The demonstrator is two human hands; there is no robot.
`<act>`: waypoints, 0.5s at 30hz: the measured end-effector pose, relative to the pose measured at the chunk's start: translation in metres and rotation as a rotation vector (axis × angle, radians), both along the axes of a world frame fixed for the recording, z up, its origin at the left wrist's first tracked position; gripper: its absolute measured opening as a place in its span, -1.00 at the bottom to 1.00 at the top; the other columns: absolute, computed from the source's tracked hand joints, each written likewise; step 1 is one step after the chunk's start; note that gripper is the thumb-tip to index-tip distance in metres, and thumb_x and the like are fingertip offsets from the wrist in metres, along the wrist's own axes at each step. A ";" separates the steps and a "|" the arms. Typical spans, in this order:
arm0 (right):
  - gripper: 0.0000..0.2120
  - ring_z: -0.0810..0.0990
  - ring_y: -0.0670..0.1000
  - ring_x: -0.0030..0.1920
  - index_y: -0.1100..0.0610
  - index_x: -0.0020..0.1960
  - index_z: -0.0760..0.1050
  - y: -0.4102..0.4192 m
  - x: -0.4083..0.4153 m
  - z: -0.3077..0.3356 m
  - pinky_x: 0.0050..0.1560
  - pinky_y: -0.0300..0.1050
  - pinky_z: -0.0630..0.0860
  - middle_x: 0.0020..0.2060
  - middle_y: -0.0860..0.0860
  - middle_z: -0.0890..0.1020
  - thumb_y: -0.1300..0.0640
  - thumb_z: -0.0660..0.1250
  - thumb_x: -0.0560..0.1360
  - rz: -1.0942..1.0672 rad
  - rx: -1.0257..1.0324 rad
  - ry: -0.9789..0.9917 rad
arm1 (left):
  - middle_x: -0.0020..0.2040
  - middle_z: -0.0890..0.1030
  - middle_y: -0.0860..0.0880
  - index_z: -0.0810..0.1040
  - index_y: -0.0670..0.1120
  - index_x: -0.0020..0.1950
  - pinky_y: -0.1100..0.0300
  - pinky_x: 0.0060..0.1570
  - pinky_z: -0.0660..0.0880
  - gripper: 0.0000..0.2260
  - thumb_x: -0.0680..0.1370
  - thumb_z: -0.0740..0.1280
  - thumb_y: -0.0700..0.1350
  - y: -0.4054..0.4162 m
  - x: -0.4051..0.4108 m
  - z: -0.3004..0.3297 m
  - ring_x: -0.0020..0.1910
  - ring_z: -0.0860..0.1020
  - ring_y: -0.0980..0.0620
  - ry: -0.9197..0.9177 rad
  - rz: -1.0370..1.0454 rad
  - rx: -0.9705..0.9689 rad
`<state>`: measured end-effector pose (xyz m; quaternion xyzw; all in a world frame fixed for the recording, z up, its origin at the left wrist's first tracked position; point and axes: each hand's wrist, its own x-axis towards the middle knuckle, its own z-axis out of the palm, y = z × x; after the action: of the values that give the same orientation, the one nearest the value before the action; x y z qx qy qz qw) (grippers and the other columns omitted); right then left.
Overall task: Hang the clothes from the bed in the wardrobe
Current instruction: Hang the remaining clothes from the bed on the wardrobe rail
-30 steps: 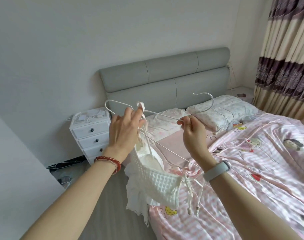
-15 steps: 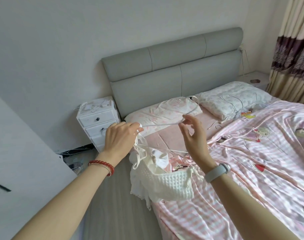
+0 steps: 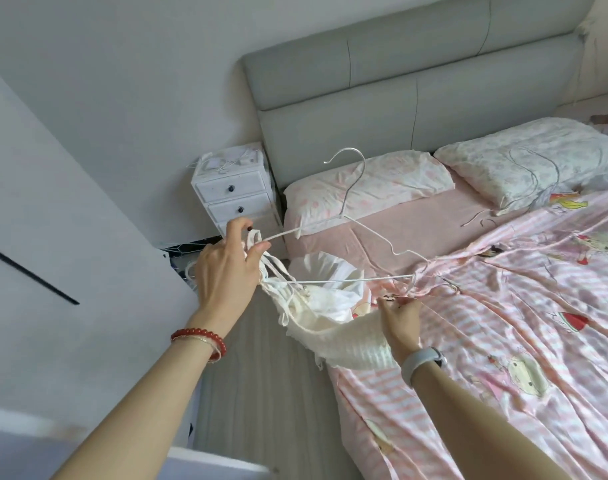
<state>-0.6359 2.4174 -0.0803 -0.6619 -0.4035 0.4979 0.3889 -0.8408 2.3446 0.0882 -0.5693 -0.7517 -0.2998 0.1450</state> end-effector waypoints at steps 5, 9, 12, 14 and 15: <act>-0.68 0.49 0.05 -0.14 0.17 0.22 0.29 -0.010 -0.007 0.003 -0.19 -0.16 0.39 -0.13 0.05 0.49 0.31 0.20 0.49 0.039 0.062 0.214 | -0.38 0.59 -0.23 0.63 -0.20 -0.12 0.07 -0.23 0.30 -0.91 0.49 0.36 -0.20 -0.014 -0.026 -0.012 -0.36 0.52 -0.23 0.066 0.083 -0.002; -0.62 0.53 0.00 -0.29 0.20 0.19 0.42 -0.001 0.000 0.016 -0.33 -0.28 0.45 -0.26 0.11 0.55 0.45 0.12 0.44 0.056 0.069 0.384 | -0.40 0.57 -0.26 0.62 -0.22 -0.16 0.02 -0.24 0.35 -0.91 0.49 0.36 -0.21 -0.021 -0.037 -0.023 -0.38 0.51 -0.24 0.048 0.155 -0.027; -0.64 0.53 -0.09 -0.43 0.18 0.18 0.44 0.016 0.008 0.030 -0.47 -0.34 0.42 -0.30 0.11 0.61 0.42 0.18 0.43 -0.029 0.012 0.587 | -0.35 0.59 -0.25 0.63 -0.19 -0.10 0.02 -0.18 0.31 -0.89 0.52 0.33 -0.19 -0.025 -0.044 -0.030 -0.31 0.51 -0.23 0.004 0.165 -0.032; -0.65 0.50 -0.11 -0.51 0.17 0.16 0.42 0.027 0.014 0.040 -0.52 -0.36 0.39 -0.38 0.05 0.66 0.43 0.18 0.43 -0.098 -0.022 0.753 | -0.31 0.60 -0.23 0.63 -0.17 -0.06 0.06 -0.14 0.25 -0.87 0.54 0.30 -0.16 -0.029 -0.049 -0.033 -0.29 0.44 -0.18 -0.077 0.186 -0.025; -0.65 0.48 -0.10 -0.50 0.17 0.17 0.40 0.031 0.016 0.043 -0.49 -0.33 0.39 -0.35 0.02 0.68 0.43 0.16 0.45 -0.119 -0.032 0.814 | -0.30 0.60 -0.23 0.63 -0.16 -0.05 0.09 -0.11 0.23 -0.85 0.55 0.29 -0.14 -0.031 -0.052 -0.035 -0.29 0.40 -0.15 -0.135 0.201 -0.016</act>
<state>-0.6194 2.4487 -0.0369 -0.4389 -0.1699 0.7020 0.5345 -0.8928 2.3137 0.0533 -0.4708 -0.8154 -0.3153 0.1189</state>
